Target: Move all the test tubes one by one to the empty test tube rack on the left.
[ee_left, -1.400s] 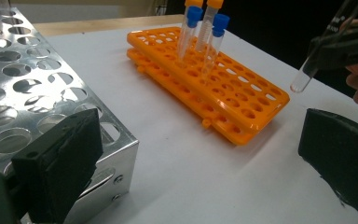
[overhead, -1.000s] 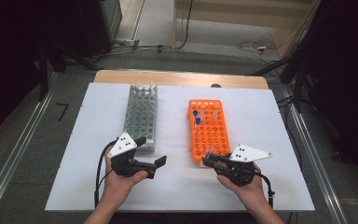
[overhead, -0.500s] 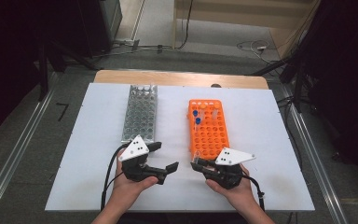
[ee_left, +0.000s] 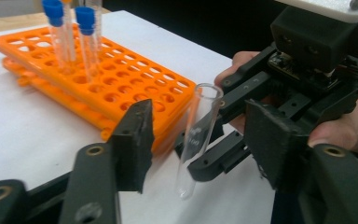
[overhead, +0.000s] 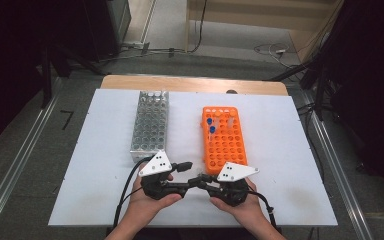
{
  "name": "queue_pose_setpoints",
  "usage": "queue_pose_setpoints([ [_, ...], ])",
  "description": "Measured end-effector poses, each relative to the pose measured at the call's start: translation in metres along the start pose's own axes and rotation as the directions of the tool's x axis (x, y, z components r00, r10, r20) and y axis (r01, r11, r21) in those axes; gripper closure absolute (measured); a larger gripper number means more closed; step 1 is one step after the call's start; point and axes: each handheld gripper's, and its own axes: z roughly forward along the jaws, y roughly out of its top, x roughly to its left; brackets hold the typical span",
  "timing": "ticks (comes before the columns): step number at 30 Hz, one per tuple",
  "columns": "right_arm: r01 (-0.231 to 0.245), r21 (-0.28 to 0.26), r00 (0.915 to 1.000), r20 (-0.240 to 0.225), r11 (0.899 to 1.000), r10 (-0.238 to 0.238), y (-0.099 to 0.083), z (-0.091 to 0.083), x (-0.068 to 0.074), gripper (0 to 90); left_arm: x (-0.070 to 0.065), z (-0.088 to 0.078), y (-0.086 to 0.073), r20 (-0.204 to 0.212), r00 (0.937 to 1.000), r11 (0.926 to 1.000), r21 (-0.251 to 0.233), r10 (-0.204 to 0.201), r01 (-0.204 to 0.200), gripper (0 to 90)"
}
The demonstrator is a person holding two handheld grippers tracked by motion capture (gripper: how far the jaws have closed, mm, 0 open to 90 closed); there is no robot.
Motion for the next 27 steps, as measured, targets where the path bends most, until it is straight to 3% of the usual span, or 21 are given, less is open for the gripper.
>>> queue_pose_setpoints([
  [6, 0.019, 0.005, 0.9995, -0.024, 1.000, -0.018, 0.002, 0.004, 0.006, 74.2, -0.001, 0.005, -0.001, 0.018, 0.9998, 0.9999, 0.016, 0.004, -0.005, 60.6],
  [10, 0.025, 0.006, 0.9991, -0.035, 1.000, -0.025, 0.002, 0.005, 0.007, 74.2, -0.002, 0.007, -0.001, 0.006, 0.9998, 0.9995, 0.023, 0.019, -0.020, 71.4],
  [19, 0.012, 0.000, 0.9988, -0.047, 1.000, -0.012, 0.002, 0.004, 0.005, 72.6, -0.002, 0.006, 0.000, -0.028, 0.9990, 0.9992, 0.018, 0.036, -0.035, 76.1],
  [27, 0.003, -0.039, 0.9990, -0.045, 0.999, -0.005, -0.001, -0.011, -0.003, 36.1, 0.005, 0.003, 0.003, -0.050, 0.9984, 0.9994, 0.022, 0.026, -0.025, 76.1],
])
